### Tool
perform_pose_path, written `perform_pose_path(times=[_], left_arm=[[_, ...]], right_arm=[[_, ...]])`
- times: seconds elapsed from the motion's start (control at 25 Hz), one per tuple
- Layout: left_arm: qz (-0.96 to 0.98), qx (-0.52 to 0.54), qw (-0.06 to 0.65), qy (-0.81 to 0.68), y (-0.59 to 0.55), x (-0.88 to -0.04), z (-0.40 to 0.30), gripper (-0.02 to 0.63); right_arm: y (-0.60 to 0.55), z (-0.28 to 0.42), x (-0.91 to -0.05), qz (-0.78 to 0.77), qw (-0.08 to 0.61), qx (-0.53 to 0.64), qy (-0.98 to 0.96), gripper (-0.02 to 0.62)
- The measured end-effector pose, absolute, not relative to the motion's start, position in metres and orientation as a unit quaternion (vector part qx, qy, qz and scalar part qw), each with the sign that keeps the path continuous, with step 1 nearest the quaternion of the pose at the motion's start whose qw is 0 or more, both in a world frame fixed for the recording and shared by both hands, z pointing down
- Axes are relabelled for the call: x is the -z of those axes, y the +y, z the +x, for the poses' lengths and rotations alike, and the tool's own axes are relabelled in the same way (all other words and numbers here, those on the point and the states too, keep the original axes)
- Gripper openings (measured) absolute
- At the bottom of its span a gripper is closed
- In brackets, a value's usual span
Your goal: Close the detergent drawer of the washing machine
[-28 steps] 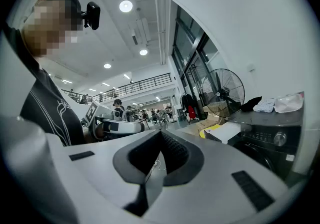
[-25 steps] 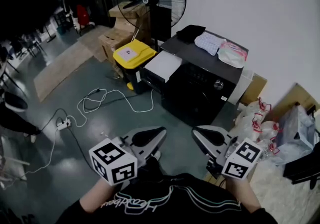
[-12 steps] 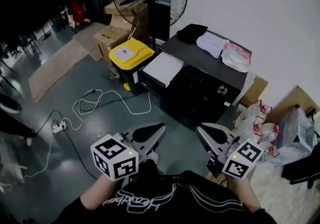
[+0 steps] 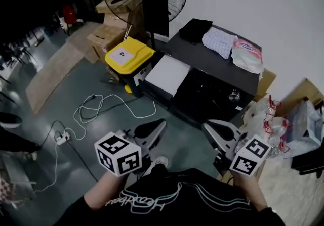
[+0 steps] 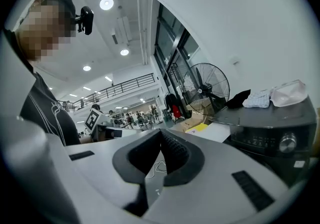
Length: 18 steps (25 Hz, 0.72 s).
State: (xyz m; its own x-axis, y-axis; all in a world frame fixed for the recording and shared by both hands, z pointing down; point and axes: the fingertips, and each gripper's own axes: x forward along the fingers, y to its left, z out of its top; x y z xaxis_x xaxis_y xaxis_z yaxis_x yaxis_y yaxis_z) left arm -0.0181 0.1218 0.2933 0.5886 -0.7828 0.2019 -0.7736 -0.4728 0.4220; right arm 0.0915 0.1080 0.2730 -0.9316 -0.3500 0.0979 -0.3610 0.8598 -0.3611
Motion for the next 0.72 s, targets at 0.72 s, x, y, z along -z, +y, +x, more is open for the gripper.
perform_pose_path(times=[0.72], left_arm=[[0.844, -0.045, 0.28, -0.456, -0.001, -0.395, -0.121, 0.025]], right_arm=[[0.006, 0.039, -0.337, 0.267, 0.026, -0.276, -0.923, 0.028]])
